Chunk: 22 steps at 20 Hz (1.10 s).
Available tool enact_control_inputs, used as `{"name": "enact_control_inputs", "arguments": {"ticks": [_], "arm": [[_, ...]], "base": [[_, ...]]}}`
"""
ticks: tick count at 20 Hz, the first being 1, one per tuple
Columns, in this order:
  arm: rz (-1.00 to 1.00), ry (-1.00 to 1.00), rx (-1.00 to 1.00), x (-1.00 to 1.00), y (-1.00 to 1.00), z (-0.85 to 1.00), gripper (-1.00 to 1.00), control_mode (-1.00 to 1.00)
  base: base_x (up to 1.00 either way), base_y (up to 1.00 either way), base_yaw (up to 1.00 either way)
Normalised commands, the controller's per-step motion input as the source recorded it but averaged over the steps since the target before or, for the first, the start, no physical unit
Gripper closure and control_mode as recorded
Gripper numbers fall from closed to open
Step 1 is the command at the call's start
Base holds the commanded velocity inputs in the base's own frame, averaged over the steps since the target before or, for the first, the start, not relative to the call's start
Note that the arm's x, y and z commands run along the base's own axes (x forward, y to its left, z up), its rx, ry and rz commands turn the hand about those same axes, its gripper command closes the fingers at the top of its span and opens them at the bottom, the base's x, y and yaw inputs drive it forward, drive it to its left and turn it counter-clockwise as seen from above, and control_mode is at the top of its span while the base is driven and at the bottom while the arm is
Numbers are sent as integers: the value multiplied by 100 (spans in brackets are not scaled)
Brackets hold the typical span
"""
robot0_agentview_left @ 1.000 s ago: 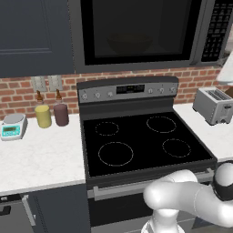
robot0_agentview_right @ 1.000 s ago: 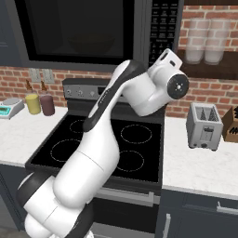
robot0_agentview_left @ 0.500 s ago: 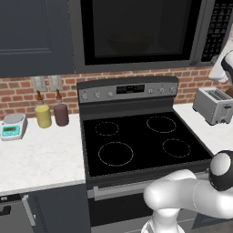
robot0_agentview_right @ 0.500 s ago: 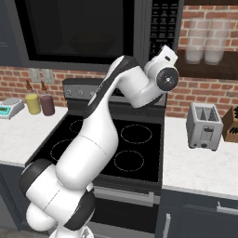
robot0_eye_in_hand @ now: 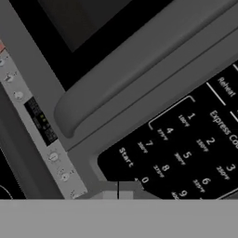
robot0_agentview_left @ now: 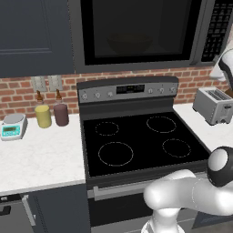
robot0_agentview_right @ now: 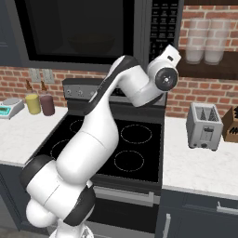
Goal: Open the microwave, place the bowl with waffle inside the microwave, then close the microwave door and turn it on.
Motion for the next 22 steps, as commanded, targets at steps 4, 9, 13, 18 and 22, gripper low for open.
{"name": "enact_control_inputs", "arguments": {"ticks": [4, 9, 13, 18, 22], "arm": [[-1, -7, 0, 0, 1, 10, 100, -100], [0, -8, 0, 0, 12, 4, 100, -100], [0, -3, 0, 0, 2, 0, 100, -100], [0, -1, 0, 1, 1, 0, 100, -100], [0, 0, -1, 6, 0, 0, 100, -100]], "base": [[0, 0, 0], [0, 0, 0], [0, 0, 0], [0, 0, 0], [0, 0, 0]]}}
